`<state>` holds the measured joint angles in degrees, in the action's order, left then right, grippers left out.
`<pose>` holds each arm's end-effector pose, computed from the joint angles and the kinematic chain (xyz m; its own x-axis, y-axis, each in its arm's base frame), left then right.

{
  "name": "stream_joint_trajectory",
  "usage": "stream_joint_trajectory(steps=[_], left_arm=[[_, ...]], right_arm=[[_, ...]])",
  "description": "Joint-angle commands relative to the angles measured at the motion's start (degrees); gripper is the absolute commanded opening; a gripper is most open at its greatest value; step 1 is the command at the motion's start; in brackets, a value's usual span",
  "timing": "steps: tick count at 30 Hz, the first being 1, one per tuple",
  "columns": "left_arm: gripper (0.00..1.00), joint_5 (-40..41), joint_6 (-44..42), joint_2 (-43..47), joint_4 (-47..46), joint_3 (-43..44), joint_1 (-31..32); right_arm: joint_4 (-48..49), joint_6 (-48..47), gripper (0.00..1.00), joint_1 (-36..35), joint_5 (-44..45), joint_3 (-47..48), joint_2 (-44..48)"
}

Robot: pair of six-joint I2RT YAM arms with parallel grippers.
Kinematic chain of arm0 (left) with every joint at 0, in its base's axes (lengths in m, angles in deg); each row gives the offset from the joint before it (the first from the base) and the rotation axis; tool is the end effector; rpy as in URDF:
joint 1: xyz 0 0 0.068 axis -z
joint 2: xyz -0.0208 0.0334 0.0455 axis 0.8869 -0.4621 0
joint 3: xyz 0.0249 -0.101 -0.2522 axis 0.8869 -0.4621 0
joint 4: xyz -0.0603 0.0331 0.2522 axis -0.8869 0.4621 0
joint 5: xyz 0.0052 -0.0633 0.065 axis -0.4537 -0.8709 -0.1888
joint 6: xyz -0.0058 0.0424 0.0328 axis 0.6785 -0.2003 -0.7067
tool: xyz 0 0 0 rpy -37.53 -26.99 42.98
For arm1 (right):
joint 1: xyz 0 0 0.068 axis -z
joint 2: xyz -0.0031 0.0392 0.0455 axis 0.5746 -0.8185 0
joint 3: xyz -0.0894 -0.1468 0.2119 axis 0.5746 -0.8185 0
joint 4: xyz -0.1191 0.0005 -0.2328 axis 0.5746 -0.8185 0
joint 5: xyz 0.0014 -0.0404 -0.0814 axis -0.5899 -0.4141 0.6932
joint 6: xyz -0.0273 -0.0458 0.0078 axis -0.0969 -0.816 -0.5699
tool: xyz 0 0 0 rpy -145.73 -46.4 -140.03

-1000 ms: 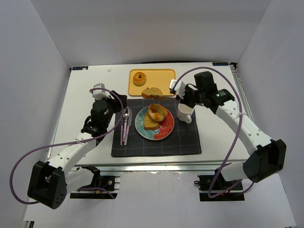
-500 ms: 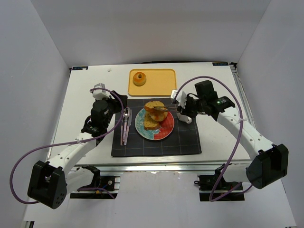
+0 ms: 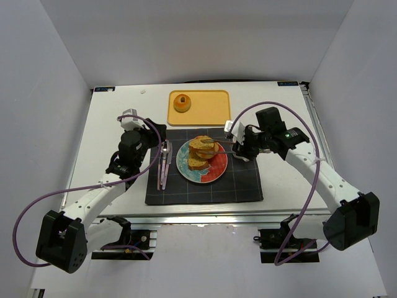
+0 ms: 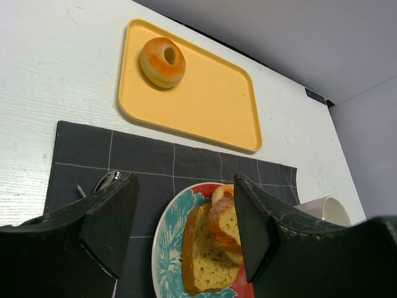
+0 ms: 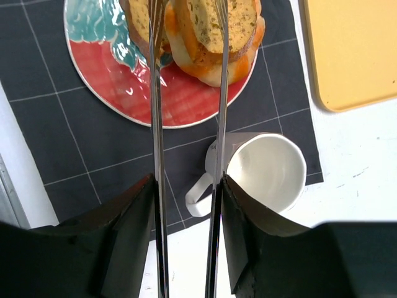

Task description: Place the bread

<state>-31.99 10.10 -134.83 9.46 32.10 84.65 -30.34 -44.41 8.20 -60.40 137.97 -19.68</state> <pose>0.2330 -0.0869 0.2683 -0.2519 -0.4959 -0.8310 0.0459 0.8517 -0.5221 0.2332 0.1335 0.3141 0.0696 -0.7418 -0.6670 -0.9146 0.2196 -0.3396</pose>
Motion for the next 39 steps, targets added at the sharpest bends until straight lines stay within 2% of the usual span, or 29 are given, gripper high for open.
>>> stream_joint_trajectory(steps=[1, 5, 7, 10, 11, 12, 13, 14, 15, 17, 21, 25, 30, 33, 36, 39], left_arm=[[0.72, -0.4, 0.0, 1.1, -1.2, 0.9, -0.5], [0.72, -0.4, 0.0, 1.2, -1.3, 1.0, -0.5], [0.72, -0.6, 0.0, 1.2, -1.3, 1.0, -0.5], [0.71, -1.1, 0.1, 1.0, -1.5, 1.0, -0.5], [0.70, -1.2, 0.1, 1.0, -1.4, 1.2, -0.5], [0.69, -1.4, 0.1, 1.0, -1.5, 1.2, -0.5], [0.68, -1.6, 0.1, 1.0, -1.5, 1.2, -0.5], [0.67, -1.7, 0.1, 1.2, -1.5, 1.0, -0.5], [0.65, -1.7, 0.1, 1.4, -1.6, 0.8, -0.5], [0.60, -1.8, 0.4, 1.6, -1.9, 0.3, -0.5], [0.54, -2.1, 0.8, 1.4, -2.6, 0.0, -0.5], [0.54, -2.3, 0.8, 0.6, -2.8, 0.4, -0.5], [0.60, -2.9, 0.5, -0.7, -2.1, 1.9, -0.5], [0.62, -3.1, 0.4, -1.0, -1.8, 2.2, -0.5], [0.63, -3.0, 0.5, -1.1, -1.8, 2.2, -0.5], [0.64, -3.0, 0.7, -1.1, -2.0, 2.1, -0.5]], right_arm=[[-1.1, -0.2, 0.50, -0.1, -2.8, 3.2, 2.4], [-0.2, 2.4, 0.48, 0.0, -3.4, 5.3, 3.2], [1.6, 6.8, 0.44, 0.3, -3.1, 6.2, 3.5], [6.7, 16.1, 0.28, 3.6, -2.2, 7.7, 3.0], [8.1, 18.5, 0.18, 6.5, -1.9, 7.8, 2.2], [10.2, 22.7, 0.14, 8.3, -1.7, 8.4, 1.8], [11.0, 24.8, 0.05, 10.2, -1.7, 8.6, 1.3], [11.9, 26.8, 0.00, 14.1, -1.4, 8.9, 0.2], [14.0, 29.0, 0.00, 16.0, -0.6, 8.9, -0.2], [16.4, 34.6, 0.00, 21.1, 1.6, 8.1, -0.7], [24.2, 40.5, 0.00, 26.2, 9.2, 1.2, -0.9], [30.1, 45.2, 0.00, 31.2, 13.1, -7.2, -3.4], [36.1, 48.2, 0.01, 35.2, 14.4, -12.4, -9.6], [41.1, 46.2, 0.10, 35.6, 15.4, -15.6, -12.4], [42.3, 44.1, 0.32, 35.6, 15.7, -16.6, -15.5], [41.0, 42.4, 0.47, 35.6, 16.1, -16.2, -18.7]])
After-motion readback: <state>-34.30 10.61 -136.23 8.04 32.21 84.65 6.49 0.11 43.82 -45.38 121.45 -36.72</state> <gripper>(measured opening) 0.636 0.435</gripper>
